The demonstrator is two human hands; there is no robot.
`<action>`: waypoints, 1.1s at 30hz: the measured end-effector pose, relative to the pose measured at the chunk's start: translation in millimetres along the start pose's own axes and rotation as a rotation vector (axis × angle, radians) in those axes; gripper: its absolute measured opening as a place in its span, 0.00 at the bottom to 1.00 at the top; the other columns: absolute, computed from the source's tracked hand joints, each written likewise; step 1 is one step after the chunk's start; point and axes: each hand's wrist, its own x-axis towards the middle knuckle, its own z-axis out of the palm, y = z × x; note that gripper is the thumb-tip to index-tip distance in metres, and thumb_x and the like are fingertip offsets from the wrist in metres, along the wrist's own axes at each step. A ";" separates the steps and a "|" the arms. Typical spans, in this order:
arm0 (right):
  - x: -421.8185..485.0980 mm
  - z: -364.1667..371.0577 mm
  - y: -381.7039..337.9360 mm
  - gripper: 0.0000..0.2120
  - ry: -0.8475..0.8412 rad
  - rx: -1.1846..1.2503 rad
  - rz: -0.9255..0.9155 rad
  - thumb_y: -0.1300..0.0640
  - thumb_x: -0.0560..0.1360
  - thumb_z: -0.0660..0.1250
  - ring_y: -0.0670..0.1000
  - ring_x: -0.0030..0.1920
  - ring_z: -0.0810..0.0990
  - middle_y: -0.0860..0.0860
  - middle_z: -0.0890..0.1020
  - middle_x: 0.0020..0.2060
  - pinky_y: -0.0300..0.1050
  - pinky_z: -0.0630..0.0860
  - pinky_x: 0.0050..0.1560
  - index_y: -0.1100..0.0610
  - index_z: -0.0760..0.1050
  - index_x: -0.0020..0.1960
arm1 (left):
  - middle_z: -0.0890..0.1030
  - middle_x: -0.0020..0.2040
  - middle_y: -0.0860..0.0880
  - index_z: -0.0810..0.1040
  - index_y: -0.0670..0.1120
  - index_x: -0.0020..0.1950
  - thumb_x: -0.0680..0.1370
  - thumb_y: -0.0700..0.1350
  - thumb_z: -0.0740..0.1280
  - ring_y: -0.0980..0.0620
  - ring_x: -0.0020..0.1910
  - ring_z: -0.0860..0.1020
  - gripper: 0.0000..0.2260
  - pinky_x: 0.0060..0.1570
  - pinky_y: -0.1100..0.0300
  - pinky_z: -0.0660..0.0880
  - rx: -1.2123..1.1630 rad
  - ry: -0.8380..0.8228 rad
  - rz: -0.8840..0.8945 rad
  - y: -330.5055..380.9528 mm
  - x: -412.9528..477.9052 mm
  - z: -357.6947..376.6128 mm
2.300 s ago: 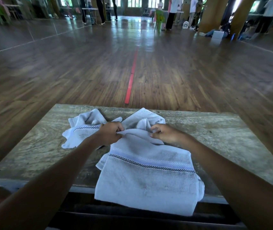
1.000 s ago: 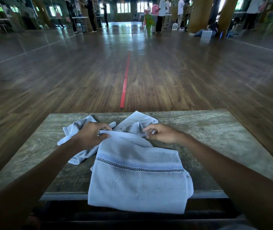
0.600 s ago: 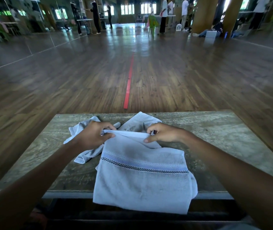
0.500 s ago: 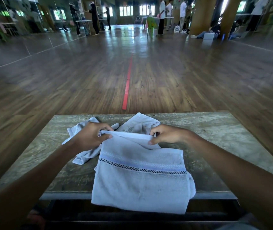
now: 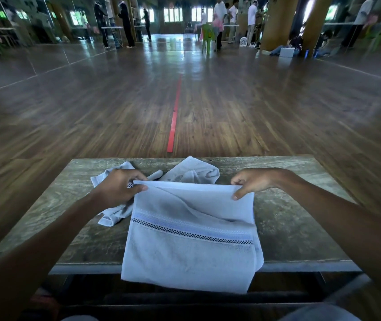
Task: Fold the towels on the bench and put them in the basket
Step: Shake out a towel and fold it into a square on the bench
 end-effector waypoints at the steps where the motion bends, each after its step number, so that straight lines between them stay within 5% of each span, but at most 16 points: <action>1: -1.3 0.0 5.7 0.13 0.043 0.014 0.007 0.52 0.73 0.71 0.47 0.34 0.67 0.46 0.69 0.31 0.45 0.61 0.39 0.51 0.69 0.35 | 0.73 0.38 0.80 0.76 0.57 0.41 0.73 0.42 0.72 0.75 0.40 0.73 0.10 0.40 0.78 0.66 0.009 0.002 -0.005 -0.8 -1.0 -0.8; 4: -1.6 5.1 23.2 0.02 0.141 0.094 0.039 0.57 0.74 0.69 0.52 0.45 0.78 0.50 0.80 0.43 0.46 0.69 0.46 0.52 0.76 0.44 | 0.73 0.37 0.80 0.73 0.61 0.39 0.73 0.42 0.72 0.73 0.39 0.74 0.15 0.39 0.77 0.66 0.019 -0.013 -0.012 -4.3 -3.1 1.9; 7: -6.5 25.4 32.4 0.11 0.357 -0.088 0.105 0.52 0.75 0.67 0.50 0.49 0.77 0.46 0.77 0.45 0.49 0.68 0.56 0.51 0.72 0.57 | 0.73 0.35 0.80 0.71 0.62 0.39 0.73 0.41 0.72 0.74 0.40 0.73 0.16 0.40 0.77 0.66 0.016 -0.022 -0.015 -7.3 -3.3 9.1; 10: -21.7 62.8 25.6 0.13 0.592 -0.166 -0.067 0.42 0.71 0.67 0.45 0.44 0.75 0.43 0.75 0.40 0.47 0.71 0.51 0.48 0.72 0.50 | 0.78 0.32 0.68 0.72 0.62 0.39 0.74 0.42 0.71 0.74 0.41 0.73 0.16 0.42 0.78 0.66 0.015 -0.016 -0.027 -11.5 -2.5 17.1; 13: -31.2 98.7 17.9 0.19 0.390 -0.254 -0.133 0.35 0.66 0.69 0.41 0.41 0.70 0.41 0.73 0.40 0.41 0.66 0.45 0.47 0.74 0.46 | 0.78 0.32 0.65 0.72 0.62 0.39 0.74 0.42 0.71 0.75 0.42 0.73 0.15 0.42 0.78 0.66 0.010 -0.020 -0.034 -15.0 -2.0 20.1; 16: -30.2 120.9 20.5 0.22 0.283 -0.335 -0.124 0.35 0.65 0.69 0.40 0.46 0.70 0.39 0.70 0.43 0.38 0.62 0.45 0.49 0.74 0.50 | 0.75 0.35 0.76 0.72 0.61 0.38 0.74 0.42 0.71 0.73 0.41 0.74 0.14 0.40 0.77 0.67 0.010 -0.029 -0.035 -15.2 -1.7 19.3; 21: -29.6 119.3 24.0 0.06 0.341 -0.361 -0.156 0.51 0.72 0.66 0.49 0.47 0.78 0.41 0.73 0.40 0.39 0.65 0.45 0.52 0.75 0.47 | 0.79 0.32 0.65 0.74 0.60 0.38 0.73 0.45 0.72 0.60 0.39 0.78 0.11 0.41 0.64 0.71 0.033 -0.038 -0.080 -21.2 0.5 19.2; 24: -29.3 105.1 24.2 0.04 0.360 -0.395 -0.124 0.53 0.71 0.61 0.51 0.43 0.78 0.46 0.78 0.41 0.44 0.71 0.45 0.51 0.72 0.45 | 0.81 0.34 0.58 0.74 0.60 0.37 0.73 0.46 0.72 0.55 0.40 0.78 0.11 0.47 0.59 0.70 0.063 -0.036 -0.075 -24.0 2.2 21.8; 28: -15.1 70.4 34.4 0.04 0.434 -0.176 -0.059 0.51 0.75 0.61 0.50 0.38 0.77 0.48 0.78 0.37 0.48 0.74 0.41 0.51 0.71 0.44 | 0.81 0.34 0.55 0.76 0.56 0.39 0.72 0.45 0.73 0.65 0.35 0.76 0.08 0.44 0.62 0.67 0.055 -0.019 -0.058 -29.9 3.9 30.2; 33: 31.2 58.9 45.3 0.03 0.435 0.026 0.047 0.59 0.78 0.61 0.54 0.46 0.79 0.53 0.81 0.45 0.48 0.74 0.47 0.53 0.73 0.49 | 0.79 0.35 0.58 0.82 0.47 0.45 0.72 0.44 0.73 0.65 0.36 0.75 0.03 0.37 0.66 0.67 0.080 -0.013 -0.060 -38.7 7.1 40.5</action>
